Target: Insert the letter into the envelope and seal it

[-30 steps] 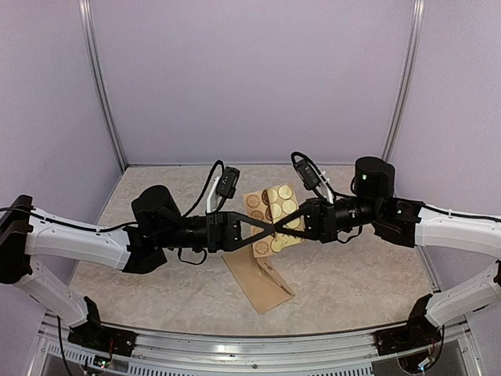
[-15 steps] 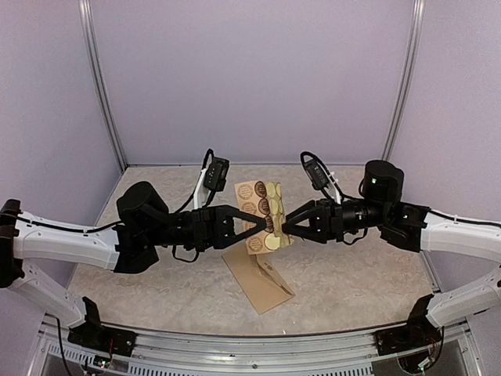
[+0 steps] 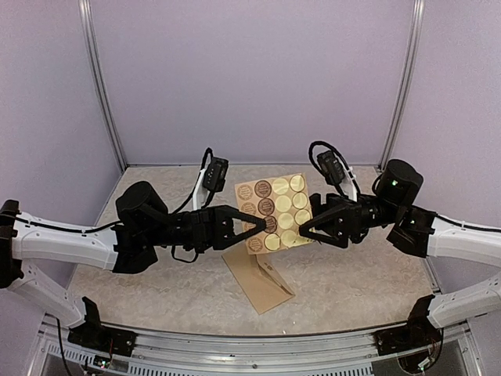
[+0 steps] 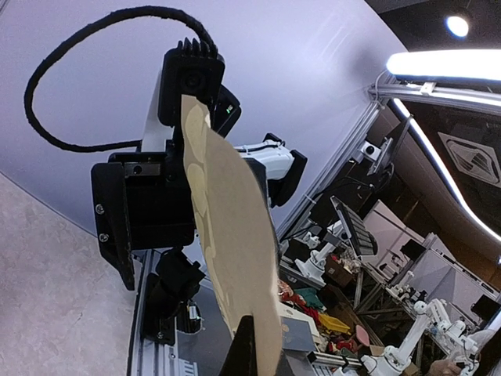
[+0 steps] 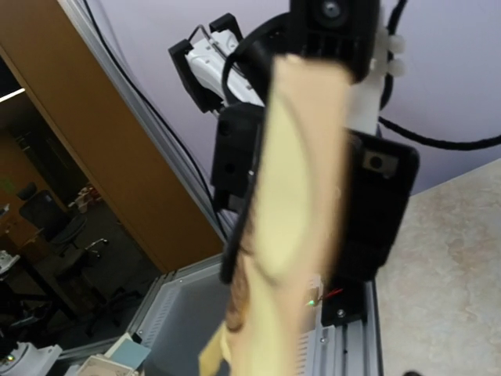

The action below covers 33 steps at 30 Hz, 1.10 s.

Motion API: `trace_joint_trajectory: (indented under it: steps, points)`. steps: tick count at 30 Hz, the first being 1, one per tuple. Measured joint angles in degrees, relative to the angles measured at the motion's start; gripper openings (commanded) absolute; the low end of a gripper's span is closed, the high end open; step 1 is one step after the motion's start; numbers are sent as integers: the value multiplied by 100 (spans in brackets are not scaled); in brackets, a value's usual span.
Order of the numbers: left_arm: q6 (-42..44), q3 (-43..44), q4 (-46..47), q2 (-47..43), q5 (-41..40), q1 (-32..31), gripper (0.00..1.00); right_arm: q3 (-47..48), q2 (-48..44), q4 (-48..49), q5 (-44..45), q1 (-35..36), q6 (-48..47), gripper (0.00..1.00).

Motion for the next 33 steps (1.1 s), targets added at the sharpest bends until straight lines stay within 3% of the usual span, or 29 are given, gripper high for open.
trace_joint_trajectory:
  steps: [4,11,16,33]
  points:
    - [33,0,-90,0,0,-22,0,61,118,83,2,87,20,62]
    - [52,2,-170,0,0,-59,0,177,365,221,11,212,85,21]
    - [57,2,-175,2,-4,-59,0,199,389,321,2,236,118,1]
    - [133,33,-192,83,-186,-59,0,195,426,831,-264,284,271,0]
